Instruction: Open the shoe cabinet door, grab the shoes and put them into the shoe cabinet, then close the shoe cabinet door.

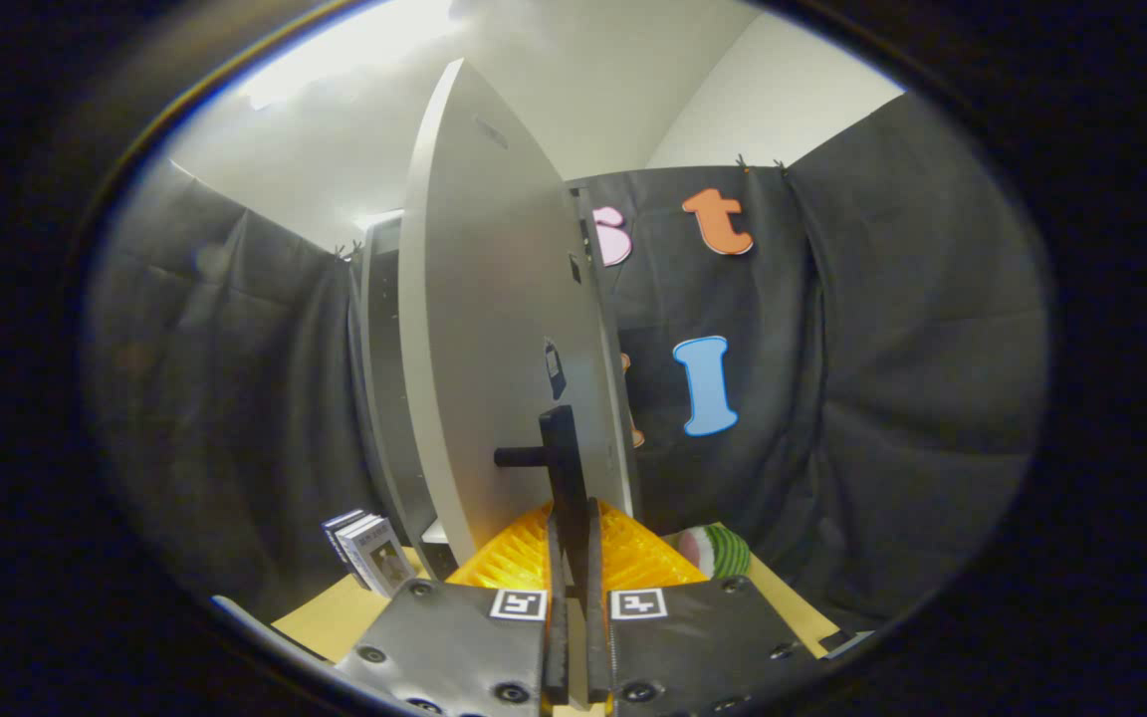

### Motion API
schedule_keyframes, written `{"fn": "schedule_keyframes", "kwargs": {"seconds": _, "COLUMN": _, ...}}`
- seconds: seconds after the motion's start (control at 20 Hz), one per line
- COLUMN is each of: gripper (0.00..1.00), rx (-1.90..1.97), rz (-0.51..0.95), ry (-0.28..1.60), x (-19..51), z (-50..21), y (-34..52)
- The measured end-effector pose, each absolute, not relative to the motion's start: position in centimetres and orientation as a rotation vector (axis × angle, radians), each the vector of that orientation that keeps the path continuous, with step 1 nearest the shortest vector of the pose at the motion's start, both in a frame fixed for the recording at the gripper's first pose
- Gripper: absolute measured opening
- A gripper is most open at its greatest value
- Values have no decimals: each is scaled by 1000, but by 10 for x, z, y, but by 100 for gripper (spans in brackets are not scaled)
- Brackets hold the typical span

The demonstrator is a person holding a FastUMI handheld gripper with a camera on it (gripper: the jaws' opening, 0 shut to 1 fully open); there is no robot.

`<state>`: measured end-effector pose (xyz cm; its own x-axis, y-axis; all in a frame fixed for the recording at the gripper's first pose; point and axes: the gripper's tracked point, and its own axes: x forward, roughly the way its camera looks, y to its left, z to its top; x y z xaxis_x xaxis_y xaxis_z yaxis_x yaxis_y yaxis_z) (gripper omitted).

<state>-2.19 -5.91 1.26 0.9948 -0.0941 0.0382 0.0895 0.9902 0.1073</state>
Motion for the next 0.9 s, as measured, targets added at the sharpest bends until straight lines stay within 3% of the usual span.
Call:
{"fn": "schedule_keyframes", "kwargs": {"seconds": 0.2, "gripper": 4, "rx": 107, "rz": -144, "ry": -43, "x": -26, "z": 13, "y": -74}}
{"fn": "schedule_keyframes", "kwargs": {"seconds": 0.9, "gripper": 2, "rx": 111, "rz": -298, "ry": -64, "x": -36, "z": 15, "y": -113}}
